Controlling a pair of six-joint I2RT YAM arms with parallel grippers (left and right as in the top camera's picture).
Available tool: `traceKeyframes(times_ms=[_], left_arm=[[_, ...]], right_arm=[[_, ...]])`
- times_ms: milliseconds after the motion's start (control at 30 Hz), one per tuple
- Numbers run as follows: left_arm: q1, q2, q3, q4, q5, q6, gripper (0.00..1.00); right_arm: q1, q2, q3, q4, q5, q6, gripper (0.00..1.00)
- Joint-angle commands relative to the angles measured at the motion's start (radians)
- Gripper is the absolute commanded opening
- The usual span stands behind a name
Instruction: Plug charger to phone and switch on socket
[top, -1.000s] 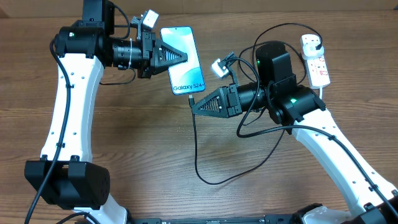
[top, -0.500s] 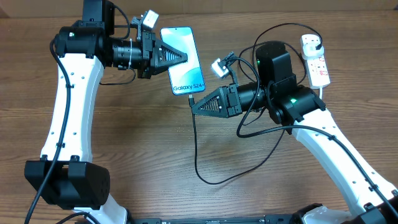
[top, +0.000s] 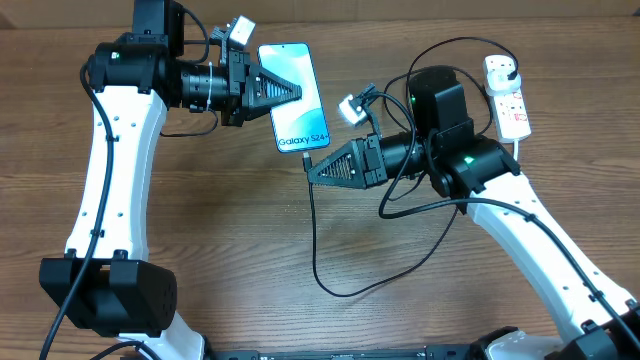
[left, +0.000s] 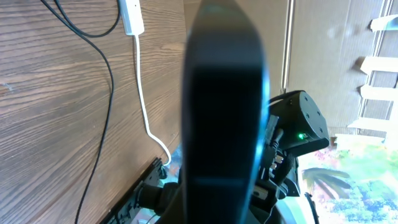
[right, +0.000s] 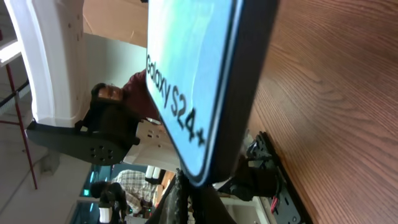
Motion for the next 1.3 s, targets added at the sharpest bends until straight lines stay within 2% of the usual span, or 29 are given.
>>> traceKeyframes(times_ms=[0,1267], left_arm=[[-0.008,-0.002,0.002,0.000,0.060,0.022,0.04],[-0.006,-0.002,0.002,0.000,0.034,0.022,0.04]], right_arm=[[0.011,0.002,0.027,0.012,-0.002,0.015,0.04],[0.010,0.002,0.027,0.029,-0.036,0.024,0.04]])
